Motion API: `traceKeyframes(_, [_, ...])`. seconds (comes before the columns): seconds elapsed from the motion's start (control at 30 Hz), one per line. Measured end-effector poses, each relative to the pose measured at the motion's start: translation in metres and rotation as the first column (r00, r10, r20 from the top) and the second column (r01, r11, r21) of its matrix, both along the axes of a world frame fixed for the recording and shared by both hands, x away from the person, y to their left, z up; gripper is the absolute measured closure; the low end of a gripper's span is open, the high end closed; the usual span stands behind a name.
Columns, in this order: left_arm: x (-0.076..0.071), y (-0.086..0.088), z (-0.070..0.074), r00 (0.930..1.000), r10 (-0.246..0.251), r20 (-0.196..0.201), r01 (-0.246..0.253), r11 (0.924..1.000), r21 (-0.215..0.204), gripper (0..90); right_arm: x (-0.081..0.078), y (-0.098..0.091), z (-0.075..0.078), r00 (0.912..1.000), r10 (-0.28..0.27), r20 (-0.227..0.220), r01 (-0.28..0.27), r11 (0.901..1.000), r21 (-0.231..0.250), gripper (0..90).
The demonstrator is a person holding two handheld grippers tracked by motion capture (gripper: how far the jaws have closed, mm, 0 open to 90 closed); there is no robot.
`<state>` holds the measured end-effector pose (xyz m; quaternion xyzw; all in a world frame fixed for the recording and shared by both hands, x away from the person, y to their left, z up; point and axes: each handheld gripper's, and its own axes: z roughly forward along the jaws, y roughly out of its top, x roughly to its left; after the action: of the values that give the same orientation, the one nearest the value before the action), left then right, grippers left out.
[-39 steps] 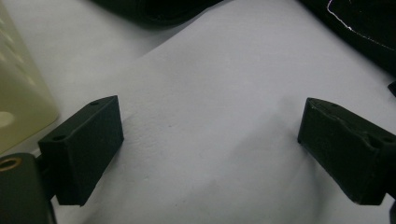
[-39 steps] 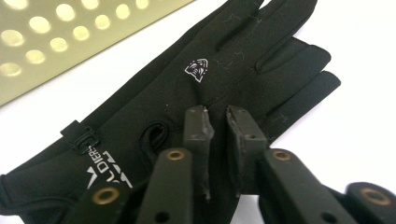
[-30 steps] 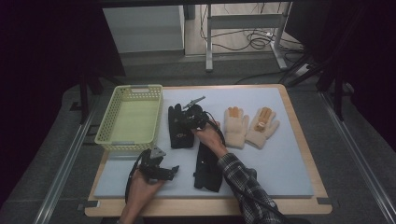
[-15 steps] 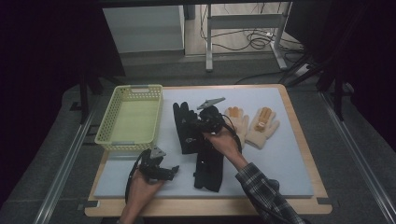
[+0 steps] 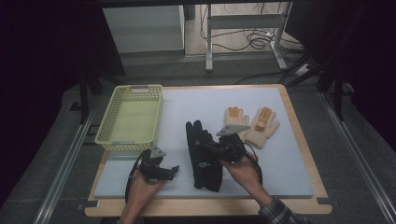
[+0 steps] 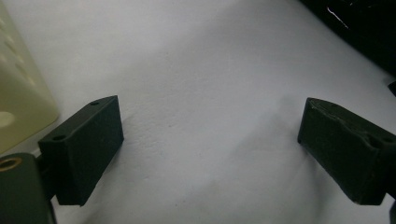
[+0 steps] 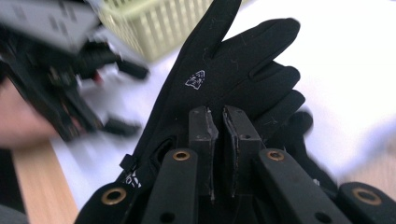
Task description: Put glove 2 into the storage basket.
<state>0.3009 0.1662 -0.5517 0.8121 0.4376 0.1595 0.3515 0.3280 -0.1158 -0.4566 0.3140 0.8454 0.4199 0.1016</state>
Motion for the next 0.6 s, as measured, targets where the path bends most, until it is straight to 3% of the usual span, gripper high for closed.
traceKeyframes(0.1, [0.0,0.0,0.0,1.0,0.001,-0.001,-0.001,1.0,-0.001,7.1,-0.011,-0.007,-0.02,1.0,0.001,0.001,-0.001,0.9992,-0.039,68.6])
traceKeyframes(0.17, [0.0,0.0,0.0,1.0,0.002,-0.002,-0.002,1.0,-0.001,7.1,-0.01,-0.013,-0.023,0.9998,-0.006,0.016,0.007,0.9989,-0.046,62.8])
traceKeyframes(0.37, [0.0,0.0,0.0,1.0,0.001,0.0,-0.001,1.0,0.0,7.1,0.024,-0.016,-0.014,0.997,-0.043,0.065,0.049,0.9954,-0.083,65.1])
traceKeyframes(0.53, [0.0,0.0,0.0,1.0,-0.001,-0.002,0.001,1.0,0.002,7.1,0.063,0.005,-0.038,0.9987,-0.038,-0.033,0.034,0.9929,-0.114,57.4])
traceKeyframes(0.57, [0.0,0.0,0.0,1.0,-0.001,-0.002,0.001,1.0,0.003,7.1,0.067,0.009,-0.042,0.998,-0.044,-0.046,0.037,0.9903,-0.134,59.4])
traceKeyframes(0.6, [0.0,0.0,0.0,1.0,-0.001,-0.002,0.001,1.0,0.002,7.1,0.071,0.013,-0.05,0.997,-0.05,-0.059,0.039,0.9841,-0.173,68.9])
